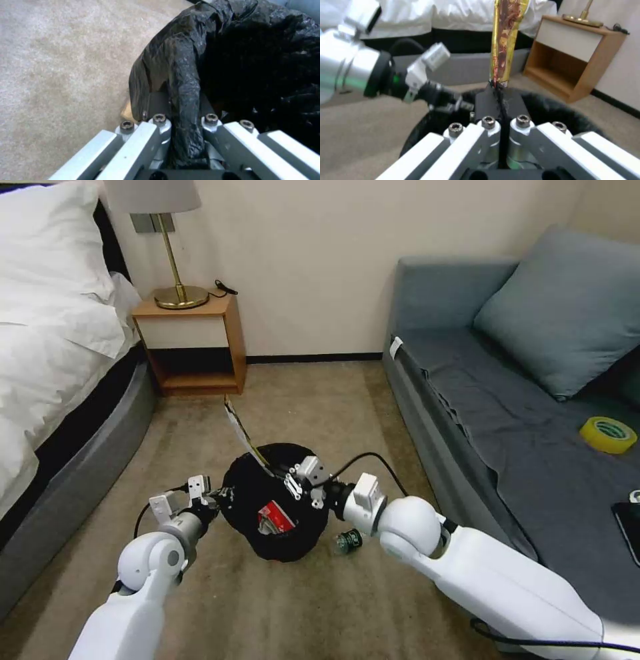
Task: Pick up the trash bin, then pick up the garbage on the floor and place it into the trash bin.
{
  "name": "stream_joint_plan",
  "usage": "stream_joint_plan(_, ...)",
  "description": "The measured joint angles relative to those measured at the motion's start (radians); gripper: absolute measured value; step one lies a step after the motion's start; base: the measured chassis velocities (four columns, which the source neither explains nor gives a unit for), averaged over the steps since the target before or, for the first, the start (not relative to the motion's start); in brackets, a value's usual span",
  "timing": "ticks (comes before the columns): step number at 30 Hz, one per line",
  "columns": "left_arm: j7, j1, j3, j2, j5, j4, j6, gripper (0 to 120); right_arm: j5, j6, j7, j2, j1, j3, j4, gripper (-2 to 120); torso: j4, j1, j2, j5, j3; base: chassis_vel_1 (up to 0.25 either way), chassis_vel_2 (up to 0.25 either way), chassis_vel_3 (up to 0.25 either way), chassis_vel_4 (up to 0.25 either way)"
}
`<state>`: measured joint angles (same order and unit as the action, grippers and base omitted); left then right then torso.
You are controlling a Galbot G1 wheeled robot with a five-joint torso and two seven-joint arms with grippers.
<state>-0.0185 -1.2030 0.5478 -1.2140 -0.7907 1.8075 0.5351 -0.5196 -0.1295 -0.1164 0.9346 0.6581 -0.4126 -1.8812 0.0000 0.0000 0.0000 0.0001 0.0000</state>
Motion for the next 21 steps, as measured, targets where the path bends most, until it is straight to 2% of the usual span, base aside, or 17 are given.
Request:
stream_joint_plan(1,0.0,0.0,0.0,0.0,0.0,0.0,0.0,4,0.0,0.0,0.0,0.0,0.0,0.0,0.0,0,0.0,0.0,0.0,0.0,0.0,0.0,0.0,0.0,0.0)
stream_joint_plan(4,-0.005,-0.011,0.005,0.0,-0.023,0.019,0.008,4,0.014,0.004,-0.001,0.005,0.013,0.001,0.011,15,0.0,0.0,0.0,0.0,0.0,0.0,0.0,0.0,0.0)
stream_joint_plan(7,-0.008,-0.018,0.012,0.0,-0.037,0.029,0.01,4,0.019,0.006,-0.001,0.007,0.016,0.0,0.014,22,0.0,0.0,0.0,0.0,0.0,0.0,0.0,0.0,0.0)
stream_joint_plan(9,-0.012,-0.027,0.028,0.003,-0.055,0.046,0.014,4,0.025,0.011,0.0,0.011,0.018,-0.001,0.019,35,0.0,0.0,0.0,0.0,0.0,0.0,0.0,0.0,0.0)
stream_joint_plan(12,-0.014,-0.029,0.039,0.004,-0.056,0.048,0.014,4,0.025,0.014,0.005,0.013,0.018,0.003,0.019,40,0.0,0.0,0.0,-0.0001,0.0,0.0,0.0,0.0,0.0)
stream_joint_plan(13,-0.017,-0.032,0.054,0.005,-0.054,0.05,0.013,4,0.024,0.017,0.014,0.016,0.016,0.018,0.018,48,0.0,0.0,0.0,-0.0001,0.0,0.0,0.0,0.0,0.0)
stream_joint_plan(15,-0.019,-0.034,0.061,0.005,-0.05,0.051,0.011,4,0.024,0.017,0.018,0.017,0.015,0.023,0.017,51,0.0,0.0,0.0,-0.0001,0.0,0.0,0.0,0.0,0.0)
stream_joint_plan(18,-0.021,-0.051,0.109,0.006,0.006,0.063,-0.019,4,0.014,0.018,0.047,0.023,0.0,0.066,0.013,65,0.0001,0.0,0.0,-0.0001,0.0,0.0,0.0,0.0,0.0)
stream_joint_plan(19,-0.021,-0.051,0.109,0.006,0.006,0.063,-0.019,4,0.014,0.018,0.047,0.023,0.0,0.066,0.013,65,0.0001,0.0,0.0,-0.0001,0.0,0.0,0.0,0.0,0.0)
stream_joint_plan(20,-0.023,-0.058,0.125,0.006,0.019,0.07,-0.027,4,0.009,0.018,0.057,0.025,-0.007,0.083,0.016,71,0.0003,0.0,0.0,-0.0001,0.0,0.0,0.0,0.0,0.0)
stream_joint_plan(21,-0.024,-0.06,0.129,0.006,0.023,0.072,-0.029,4,0.006,0.018,0.062,0.026,-0.009,0.089,0.019,73,0.0002,0.0,0.0,-0.0001,0.0,0.0,0.0,0.0,0.0)
